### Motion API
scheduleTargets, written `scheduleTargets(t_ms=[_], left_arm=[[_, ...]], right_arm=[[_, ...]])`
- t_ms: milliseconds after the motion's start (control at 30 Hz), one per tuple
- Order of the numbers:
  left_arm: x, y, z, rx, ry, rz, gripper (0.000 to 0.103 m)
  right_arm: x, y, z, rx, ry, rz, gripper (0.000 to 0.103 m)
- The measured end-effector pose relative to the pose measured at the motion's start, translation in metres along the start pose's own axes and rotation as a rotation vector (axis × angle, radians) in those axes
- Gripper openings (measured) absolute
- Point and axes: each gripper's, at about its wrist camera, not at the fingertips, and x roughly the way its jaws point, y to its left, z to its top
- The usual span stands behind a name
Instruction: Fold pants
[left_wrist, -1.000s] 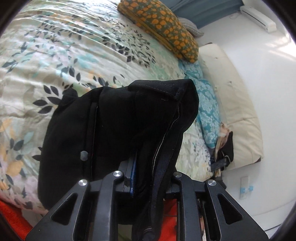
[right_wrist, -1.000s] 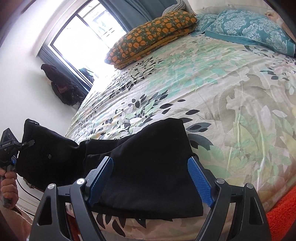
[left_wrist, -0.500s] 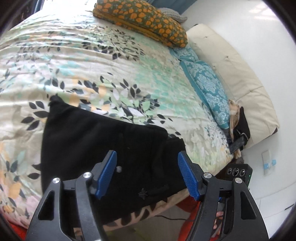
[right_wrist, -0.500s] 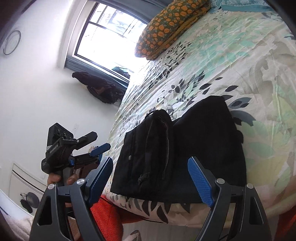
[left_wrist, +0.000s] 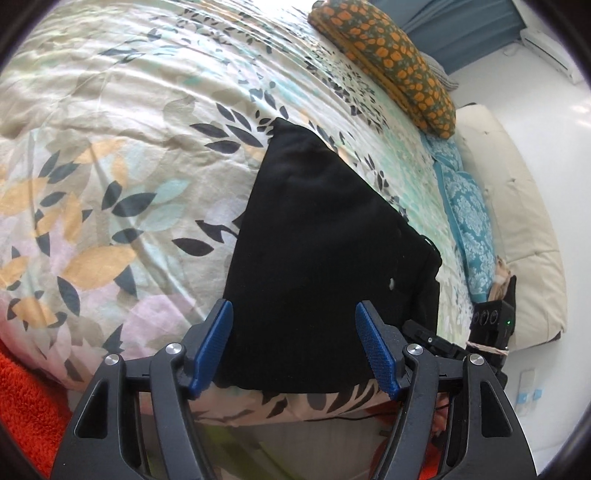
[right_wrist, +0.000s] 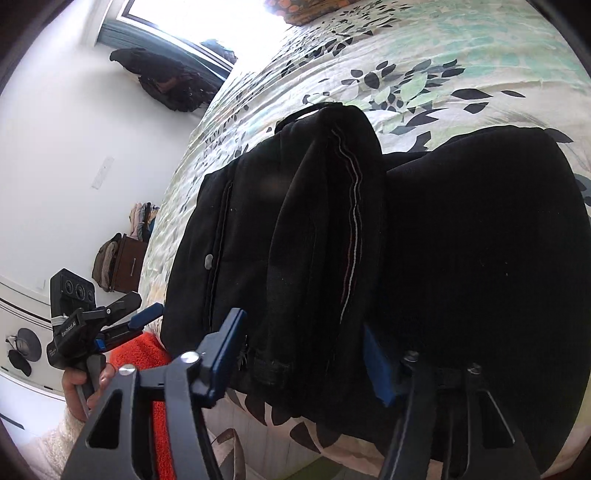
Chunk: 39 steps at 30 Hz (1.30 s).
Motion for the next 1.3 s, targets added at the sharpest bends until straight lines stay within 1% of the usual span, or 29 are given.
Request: scheduleTargets(t_ms=[33, 67, 100, 267, 333, 400, 467, 533, 633, 767, 833, 867, 900, 933, 967, 1033, 1067, 1133, 1167, 1233, 1267, 1300], left_arm=[[0.0, 0.0, 0.002, -0.003, -0.006, 0.0, 0.071], [-0.001, -0.001, 0.003, -0.002, -0.013, -0.002, 0.071], [-0.003, -0.002, 0.004, 0.003, -0.022, -0.007, 0.071], [-0.013, -0.01, 0.004, 0.036, -0.061, 0.0, 0.071], [-0.016, -0.01, 0.004, 0.031, -0.064, -0.007, 0.071], [-0.019, -0.011, 0.003, 0.034, -0.072, -0.012, 0.071], [-0.021, -0.014, 0.003, 0.048, -0.081, -0.008, 0.071], [-0.02, -0.017, 0.002, 0.057, -0.081, -0.009, 0.071], [-0.013, -0.022, 0.001, 0.068, -0.061, -0.011, 0.071], [-0.004, -0.032, -0.004, 0.118, -0.038, 0.009, 0.071], [0.0, -0.035, -0.007, 0.137, -0.027, 0.027, 0.071], [0.002, -0.037, -0.008, 0.145, -0.021, 0.038, 0.071], [0.003, -0.039, -0.009, 0.154, -0.017, 0.047, 0.071], [0.003, -0.042, -0.01, 0.166, -0.019, 0.056, 0.071], [0.001, -0.046, -0.011, 0.179, -0.028, 0.066, 0.071], [-0.002, -0.059, -0.013, 0.222, -0.056, 0.088, 0.071], [-0.002, -0.068, -0.014, 0.256, -0.071, 0.098, 0.071], [0.004, -0.091, -0.018, 0.346, -0.091, 0.119, 0.071], [0.011, -0.103, -0.021, 0.397, -0.091, 0.13, 0.073], [0.031, -0.125, -0.031, 0.498, -0.072, 0.155, 0.075], [0.044, -0.132, -0.038, 0.547, -0.06, 0.165, 0.076], [0.06, -0.136, -0.045, 0.594, -0.032, 0.186, 0.076]], right_arm=[[-0.002, 0.004, 0.001, -0.022, -0.008, -0.004, 0.03], [-0.008, 0.009, 0.0, -0.033, -0.027, -0.003, 0.022], [-0.015, 0.015, 0.0, -0.042, -0.051, 0.007, 0.019], [-0.066, 0.046, 0.003, -0.063, -0.19, 0.147, 0.017], [-0.087, 0.056, 0.004, -0.083, -0.226, 0.174, 0.017], [-0.109, 0.056, 0.003, -0.096, -0.256, 0.181, 0.017], [-0.127, 0.045, -0.001, -0.084, -0.277, 0.169, 0.017], [-0.138, 0.025, -0.002, -0.06, -0.292, 0.128, 0.017], [-0.147, -0.017, -0.011, 0.046, -0.301, 0.087, 0.017], [-0.125, -0.072, -0.028, 0.187, -0.229, 0.045, 0.017], [-0.112, -0.092, -0.038, 0.245, -0.195, -0.008, 0.021], [-0.109, -0.099, -0.041, 0.281, -0.19, -0.037, 0.035], [-0.111, -0.105, -0.042, 0.31, -0.194, -0.057, 0.054], [-0.116, -0.106, -0.042, 0.321, -0.211, -0.072, 0.064], [-0.124, -0.103, -0.041, 0.311, -0.241, -0.095, 0.071], [-0.148, -0.089, -0.038, 0.261, -0.313, -0.183, 0.071], [-0.16, -0.076, -0.035, 0.216, -0.346, -0.225, 0.071], [-0.177, -0.042, -0.026, 0.079, -0.4, -0.22, 0.072], [-0.18, -0.022, -0.021, 0.002, -0.406, -0.22, 0.071], [-0.167, 0.009, -0.011, -0.132, -0.363, -0.23, 0.071], [-0.151, 0.02, -0.01, -0.184, -0.327, -0.234, 0.071], [-0.131, 0.024, -0.013, -0.219, -0.284, -0.254, 0.071]])
